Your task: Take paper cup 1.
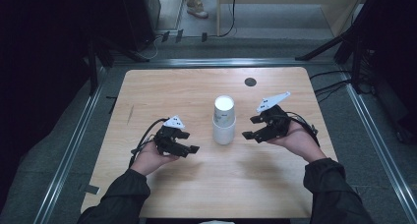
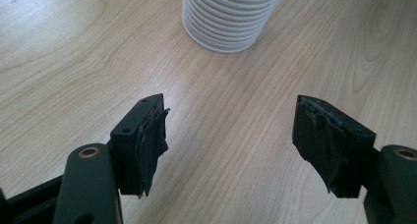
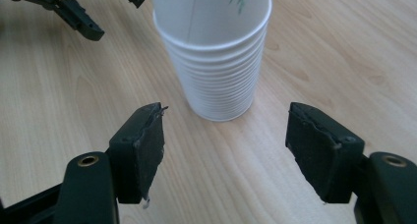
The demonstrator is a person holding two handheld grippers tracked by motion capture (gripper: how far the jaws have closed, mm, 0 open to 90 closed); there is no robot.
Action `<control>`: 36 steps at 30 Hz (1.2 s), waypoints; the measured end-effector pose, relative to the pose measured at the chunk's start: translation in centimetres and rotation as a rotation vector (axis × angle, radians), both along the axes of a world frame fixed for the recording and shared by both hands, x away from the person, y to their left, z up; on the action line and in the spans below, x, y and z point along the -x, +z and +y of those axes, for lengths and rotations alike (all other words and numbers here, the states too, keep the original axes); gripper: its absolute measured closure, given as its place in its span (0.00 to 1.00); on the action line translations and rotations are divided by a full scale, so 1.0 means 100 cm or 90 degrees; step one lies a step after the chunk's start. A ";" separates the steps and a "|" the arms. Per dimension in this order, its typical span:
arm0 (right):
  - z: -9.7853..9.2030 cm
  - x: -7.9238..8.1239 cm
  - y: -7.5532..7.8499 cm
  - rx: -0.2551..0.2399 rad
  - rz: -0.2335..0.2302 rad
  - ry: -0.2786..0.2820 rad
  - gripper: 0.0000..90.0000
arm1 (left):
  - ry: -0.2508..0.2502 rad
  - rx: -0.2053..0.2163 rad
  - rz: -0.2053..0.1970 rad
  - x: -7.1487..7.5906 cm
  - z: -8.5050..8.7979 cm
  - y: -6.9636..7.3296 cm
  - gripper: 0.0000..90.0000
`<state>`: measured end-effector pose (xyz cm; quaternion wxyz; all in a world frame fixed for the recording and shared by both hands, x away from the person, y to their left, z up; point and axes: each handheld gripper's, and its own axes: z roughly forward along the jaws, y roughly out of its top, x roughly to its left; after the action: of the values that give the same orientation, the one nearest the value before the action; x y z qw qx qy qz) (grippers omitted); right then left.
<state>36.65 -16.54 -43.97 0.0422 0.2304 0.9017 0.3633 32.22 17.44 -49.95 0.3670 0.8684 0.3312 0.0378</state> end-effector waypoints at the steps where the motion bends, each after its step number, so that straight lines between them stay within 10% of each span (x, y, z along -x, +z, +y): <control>1: 0.003 -0.004 0.004 0.001 -0.003 0.011 0.31 | 0.001 0.001 0.000 0.000 0.001 0.000 0.32; 18: 0.045 -0.023 0.035 -0.020 -0.033 0.085 0.23 | -0.005 0.008 0.007 0.000 0.002 0.000 0.31; 36: 0.071 -0.033 0.038 -0.011 -0.033 0.082 0.32 | -0.008 0.010 0.009 0.000 0.002 0.001 0.31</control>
<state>39.94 -9.46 -40.17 0.0401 0.1631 0.9102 0.3786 32.25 17.65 -49.89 0.3718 0.8679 0.3282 0.0269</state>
